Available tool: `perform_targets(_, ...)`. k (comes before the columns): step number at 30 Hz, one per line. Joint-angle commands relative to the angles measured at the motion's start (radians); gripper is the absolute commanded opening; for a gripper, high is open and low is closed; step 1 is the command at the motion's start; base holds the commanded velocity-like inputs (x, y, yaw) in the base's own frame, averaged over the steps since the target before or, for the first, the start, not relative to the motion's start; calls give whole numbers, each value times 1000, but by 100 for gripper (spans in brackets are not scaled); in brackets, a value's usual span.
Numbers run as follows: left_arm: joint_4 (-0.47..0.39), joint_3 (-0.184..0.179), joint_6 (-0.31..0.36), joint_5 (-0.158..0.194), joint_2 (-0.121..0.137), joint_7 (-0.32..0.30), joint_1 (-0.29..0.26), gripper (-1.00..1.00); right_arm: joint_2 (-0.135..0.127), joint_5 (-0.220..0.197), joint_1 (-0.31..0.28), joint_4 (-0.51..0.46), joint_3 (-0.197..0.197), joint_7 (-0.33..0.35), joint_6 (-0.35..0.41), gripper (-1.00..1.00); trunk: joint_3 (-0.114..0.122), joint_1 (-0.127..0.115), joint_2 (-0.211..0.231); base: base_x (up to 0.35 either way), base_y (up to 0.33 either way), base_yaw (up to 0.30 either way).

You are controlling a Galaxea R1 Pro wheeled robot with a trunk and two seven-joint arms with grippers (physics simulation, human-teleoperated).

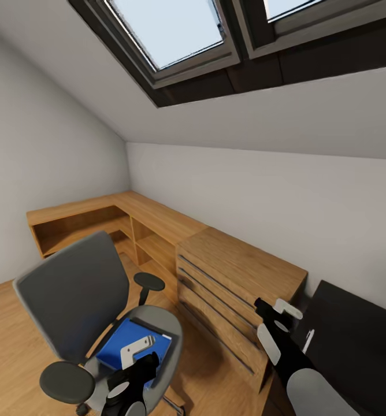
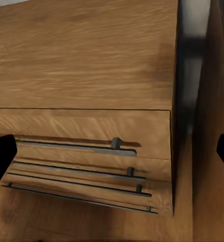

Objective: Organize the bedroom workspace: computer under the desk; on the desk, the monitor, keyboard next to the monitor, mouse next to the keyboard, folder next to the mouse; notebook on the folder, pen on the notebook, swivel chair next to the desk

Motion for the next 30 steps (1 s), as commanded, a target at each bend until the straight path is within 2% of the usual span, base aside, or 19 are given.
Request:
perform_targets(1, 1, -1, 4, 5, 0, 7, -1, 100, 1, -10, 0, 1, -1, 0, -8, 100, -1, 0, -1, 0, 0, 276)
perform_targets(8, 6, -1, 4, 3, 0, 9, -1, 100, 32, 9, 0, 26, -1, 2, -9, 100, -1, 0, -1, 0, 0, 278)
perform_targets(20, 8, -1, 3, 2, 0, 10, -1, 100, 44, 25, 0, 46, 2, 2, -11, 100, -1, 0, -1, 0, 0, 278)
perform_targets(30, 8, -1, 3, 1, 2, 11, -1, 100, 49, 38, 0, 57, 33, 0, -22, 100, -1, 0, -1, 0, 0, 279)
